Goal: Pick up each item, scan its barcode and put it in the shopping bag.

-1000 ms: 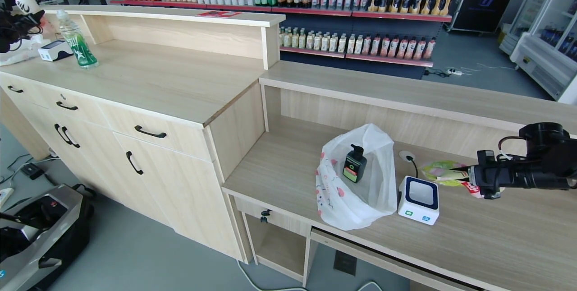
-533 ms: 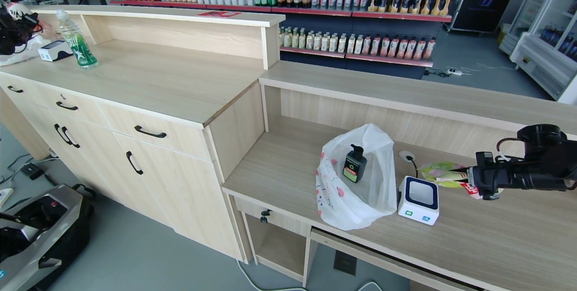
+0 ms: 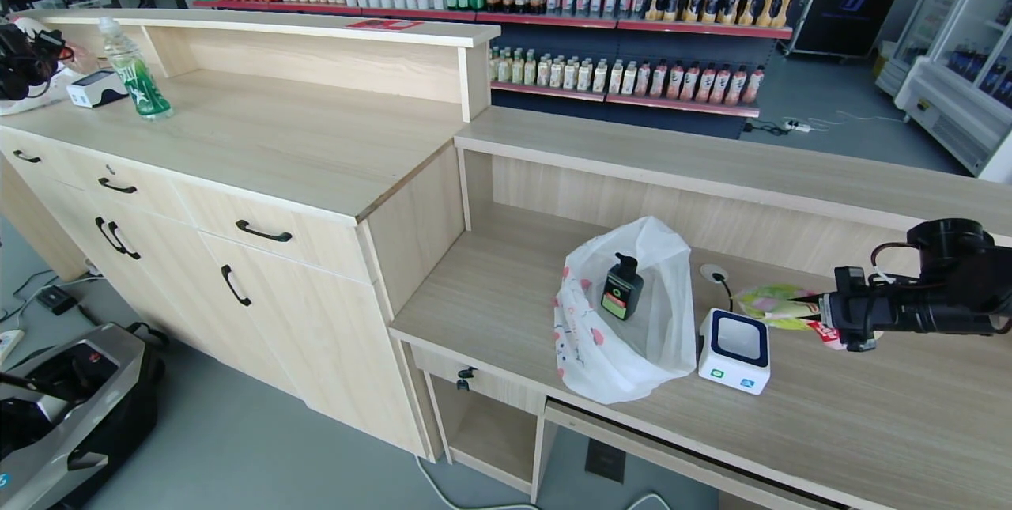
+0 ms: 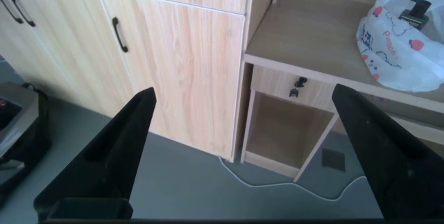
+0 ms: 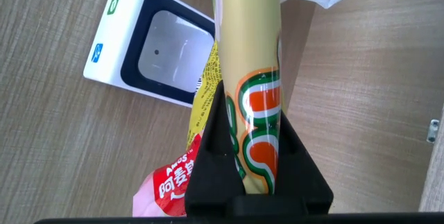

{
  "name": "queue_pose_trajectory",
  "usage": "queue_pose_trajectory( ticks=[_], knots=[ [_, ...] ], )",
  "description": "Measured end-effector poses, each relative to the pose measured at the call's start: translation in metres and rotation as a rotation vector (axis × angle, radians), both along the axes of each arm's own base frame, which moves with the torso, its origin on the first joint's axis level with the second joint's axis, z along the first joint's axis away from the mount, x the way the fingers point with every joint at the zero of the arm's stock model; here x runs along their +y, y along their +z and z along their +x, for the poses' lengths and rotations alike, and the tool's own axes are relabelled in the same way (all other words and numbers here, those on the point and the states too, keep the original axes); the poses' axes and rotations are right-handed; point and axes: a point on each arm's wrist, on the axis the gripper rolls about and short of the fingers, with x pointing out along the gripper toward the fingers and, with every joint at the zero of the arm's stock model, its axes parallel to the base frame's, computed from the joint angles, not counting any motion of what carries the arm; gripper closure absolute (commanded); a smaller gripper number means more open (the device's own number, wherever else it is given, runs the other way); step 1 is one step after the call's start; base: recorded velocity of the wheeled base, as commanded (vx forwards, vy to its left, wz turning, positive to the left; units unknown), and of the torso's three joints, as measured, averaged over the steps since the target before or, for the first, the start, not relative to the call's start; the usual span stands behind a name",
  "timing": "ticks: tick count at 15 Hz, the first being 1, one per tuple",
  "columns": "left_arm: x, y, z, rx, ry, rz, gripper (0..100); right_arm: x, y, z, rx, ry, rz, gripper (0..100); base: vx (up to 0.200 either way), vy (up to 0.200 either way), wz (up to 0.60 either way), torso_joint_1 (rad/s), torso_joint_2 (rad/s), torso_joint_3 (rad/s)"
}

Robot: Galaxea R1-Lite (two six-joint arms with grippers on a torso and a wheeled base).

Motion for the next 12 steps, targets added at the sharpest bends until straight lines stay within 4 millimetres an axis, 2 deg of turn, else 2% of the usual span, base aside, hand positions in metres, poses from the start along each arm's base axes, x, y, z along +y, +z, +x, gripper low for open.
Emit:
queue_pose_trajectory(
  ticks=[10, 12],
  knots=[
    [0.0, 0.0, 0.0, 0.0, 0.0, 0.0, 0, 0.0029, 0.001, -0.0027, 0.008, 0.0, 0.006, 100, 0.0, 0.0, 0.0, 0.0, 0.0, 0.0],
    [0.0, 0.0, 0.0, 0.0, 0.0, 0.0, 0, 0.0035, 0.0071, -0.0044, 0.005, -0.012, 0.016, 100, 0.0, 0.0, 0.0, 0.0, 0.0, 0.0]
  ],
)
